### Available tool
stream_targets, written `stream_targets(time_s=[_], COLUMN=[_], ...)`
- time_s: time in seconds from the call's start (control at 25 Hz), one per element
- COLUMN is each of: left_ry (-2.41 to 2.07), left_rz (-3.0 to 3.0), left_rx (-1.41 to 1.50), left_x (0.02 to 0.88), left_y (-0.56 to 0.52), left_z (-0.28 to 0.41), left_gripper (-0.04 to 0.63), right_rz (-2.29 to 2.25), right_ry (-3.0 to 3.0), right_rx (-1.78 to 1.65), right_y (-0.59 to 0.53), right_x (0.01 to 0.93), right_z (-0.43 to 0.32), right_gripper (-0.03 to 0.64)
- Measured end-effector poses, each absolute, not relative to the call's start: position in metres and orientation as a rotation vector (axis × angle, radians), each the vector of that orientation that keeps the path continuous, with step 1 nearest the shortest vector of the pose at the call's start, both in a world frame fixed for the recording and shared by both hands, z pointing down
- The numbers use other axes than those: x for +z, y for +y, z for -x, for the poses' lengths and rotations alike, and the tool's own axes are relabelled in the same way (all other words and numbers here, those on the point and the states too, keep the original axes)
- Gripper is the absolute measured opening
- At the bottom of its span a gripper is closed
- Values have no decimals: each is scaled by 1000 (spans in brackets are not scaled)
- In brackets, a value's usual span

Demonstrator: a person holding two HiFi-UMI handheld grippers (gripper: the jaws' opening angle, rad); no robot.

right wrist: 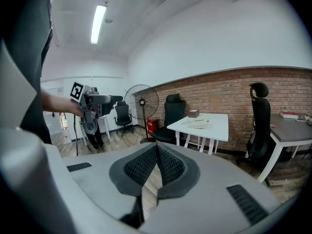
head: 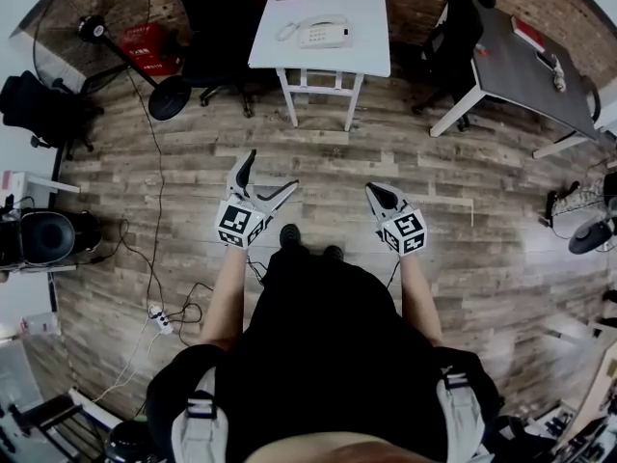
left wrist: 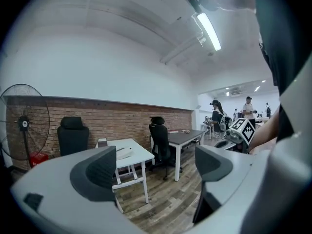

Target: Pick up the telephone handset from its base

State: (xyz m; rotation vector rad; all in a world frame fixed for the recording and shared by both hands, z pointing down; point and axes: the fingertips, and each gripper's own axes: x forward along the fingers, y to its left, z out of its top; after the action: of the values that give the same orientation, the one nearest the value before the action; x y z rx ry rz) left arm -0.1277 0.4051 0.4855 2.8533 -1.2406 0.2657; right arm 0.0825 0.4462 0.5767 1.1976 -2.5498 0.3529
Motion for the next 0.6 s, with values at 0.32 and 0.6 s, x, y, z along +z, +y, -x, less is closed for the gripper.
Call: stream_targets(time_s=[0.32,0.6], left_ry=[-1238,-1210], left_rz=[-2833,-2839], left_rx=[291,262], left_x=[491,490], left_y=[405,404], left_z=[122,115], left_gripper=[483,483], right_rz=[-1191,-1173], right_ry=[-2548,-2551], right_rx=[359,363], right_y=[446,445], right_x=[580,585], right_z=[-91,-94], right_gripper=[-3,-3])
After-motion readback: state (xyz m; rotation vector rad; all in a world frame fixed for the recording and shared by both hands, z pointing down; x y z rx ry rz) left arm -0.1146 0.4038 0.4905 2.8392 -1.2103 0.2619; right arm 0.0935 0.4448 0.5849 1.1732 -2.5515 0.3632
